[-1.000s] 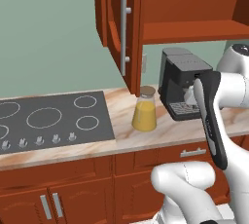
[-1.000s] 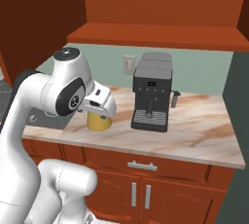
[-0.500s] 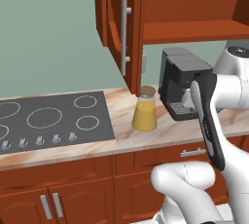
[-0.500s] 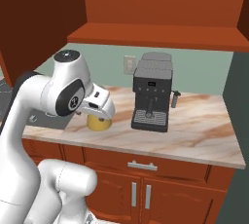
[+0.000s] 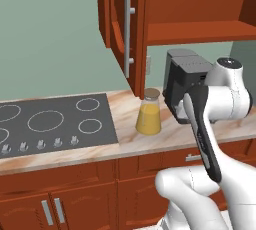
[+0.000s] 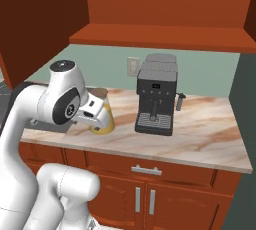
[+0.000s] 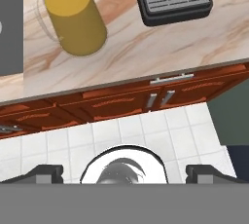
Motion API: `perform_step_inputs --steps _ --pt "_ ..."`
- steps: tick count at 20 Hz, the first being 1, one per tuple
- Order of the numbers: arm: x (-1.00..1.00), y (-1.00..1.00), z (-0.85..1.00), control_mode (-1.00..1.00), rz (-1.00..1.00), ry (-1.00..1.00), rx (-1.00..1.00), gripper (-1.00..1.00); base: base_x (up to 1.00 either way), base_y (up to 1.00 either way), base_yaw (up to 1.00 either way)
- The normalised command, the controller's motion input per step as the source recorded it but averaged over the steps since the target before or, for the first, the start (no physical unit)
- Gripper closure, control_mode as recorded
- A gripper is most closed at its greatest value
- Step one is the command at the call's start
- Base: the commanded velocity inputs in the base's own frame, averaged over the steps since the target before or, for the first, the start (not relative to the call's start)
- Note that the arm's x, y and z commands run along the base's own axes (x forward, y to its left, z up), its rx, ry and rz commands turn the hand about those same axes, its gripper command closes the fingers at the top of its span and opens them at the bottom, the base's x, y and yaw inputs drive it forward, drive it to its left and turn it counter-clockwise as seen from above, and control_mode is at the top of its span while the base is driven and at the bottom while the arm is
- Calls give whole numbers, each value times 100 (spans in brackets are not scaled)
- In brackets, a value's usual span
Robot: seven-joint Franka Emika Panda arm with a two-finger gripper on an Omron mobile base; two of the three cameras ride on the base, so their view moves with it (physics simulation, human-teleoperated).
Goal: There is a tray on the dining counter. Grab the cup, mug, and pitcher and place them on the tray. The pitcher may be placed next to the tray if it cannot fit the tray.
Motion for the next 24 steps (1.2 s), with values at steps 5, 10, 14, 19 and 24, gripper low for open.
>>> perform_step_inputs --steps 5,10,14,19,24 --pt "16 18 -12 -100 0 0 0 -100 0 0 0" --pt "19 21 -18 -100 0 0 0 -100 0 0 0" --pt "23 23 -5 -100 0 0 0 -100 0 0 0" --pt "18 25 0 -100 0 0 -1 -100 0 0 0" --pt "15 16 -1 -100 0 0 0 -100 0 0 0"
